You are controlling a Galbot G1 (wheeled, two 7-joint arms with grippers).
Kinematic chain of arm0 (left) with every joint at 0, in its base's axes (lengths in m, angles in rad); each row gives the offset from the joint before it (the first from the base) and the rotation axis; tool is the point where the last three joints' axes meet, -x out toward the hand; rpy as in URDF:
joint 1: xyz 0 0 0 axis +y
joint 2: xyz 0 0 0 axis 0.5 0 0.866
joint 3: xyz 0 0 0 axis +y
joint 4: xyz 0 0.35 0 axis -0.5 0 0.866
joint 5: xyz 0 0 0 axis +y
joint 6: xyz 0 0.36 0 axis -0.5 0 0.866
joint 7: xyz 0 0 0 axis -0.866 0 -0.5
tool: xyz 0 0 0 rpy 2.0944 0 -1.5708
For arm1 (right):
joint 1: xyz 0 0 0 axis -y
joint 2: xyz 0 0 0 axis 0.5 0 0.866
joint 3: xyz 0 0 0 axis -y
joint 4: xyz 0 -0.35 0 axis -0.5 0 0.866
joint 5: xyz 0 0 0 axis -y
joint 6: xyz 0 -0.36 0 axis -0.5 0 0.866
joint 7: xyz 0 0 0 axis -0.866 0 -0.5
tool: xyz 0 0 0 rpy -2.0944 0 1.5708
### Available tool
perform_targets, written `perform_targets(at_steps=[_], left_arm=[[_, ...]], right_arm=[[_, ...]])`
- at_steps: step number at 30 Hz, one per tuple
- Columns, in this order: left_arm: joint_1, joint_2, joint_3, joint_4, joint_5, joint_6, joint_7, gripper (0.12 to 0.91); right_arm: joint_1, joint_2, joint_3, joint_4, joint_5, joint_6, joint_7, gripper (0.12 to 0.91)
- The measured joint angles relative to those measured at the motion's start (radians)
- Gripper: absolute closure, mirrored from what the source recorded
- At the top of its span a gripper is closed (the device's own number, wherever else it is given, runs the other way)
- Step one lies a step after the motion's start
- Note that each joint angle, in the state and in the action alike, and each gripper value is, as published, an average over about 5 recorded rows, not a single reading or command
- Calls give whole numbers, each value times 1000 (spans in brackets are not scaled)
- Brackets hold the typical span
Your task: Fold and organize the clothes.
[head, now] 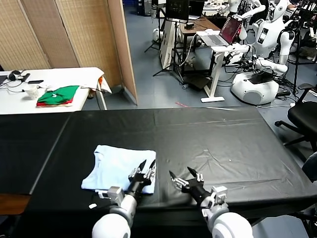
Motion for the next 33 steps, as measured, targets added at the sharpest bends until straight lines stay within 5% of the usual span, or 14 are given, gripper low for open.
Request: perform_targets(at_steps=[5, 15, 18, 26, 29, 33], left_arm=[[13, 33, -33, -40, 8, -5, -7, 150], [62, 61, -78, -79, 80, -33, -20, 123], [70, 54, -84, -82, 83, -31, -28, 123], [88, 47, -108, -95, 84, -30, -38, 123], [94, 49, -117, -99, 82, -33, -40, 123], [99, 49, -126, -99, 80, -45, -44, 123]], right_arm=[[43, 7, -54, -45, 10, -6, -3, 118], [120, 50, -152, -142, -19, -10, -10, 153], [126, 51, -158, -156, -22, -8, -19, 284], [135, 49, -147, -183, -16, 0, -35, 790], [129, 43, -134, -179, -11, -3, -31, 884], [109, 28, -100, -152, -6, -34, -11, 886]])
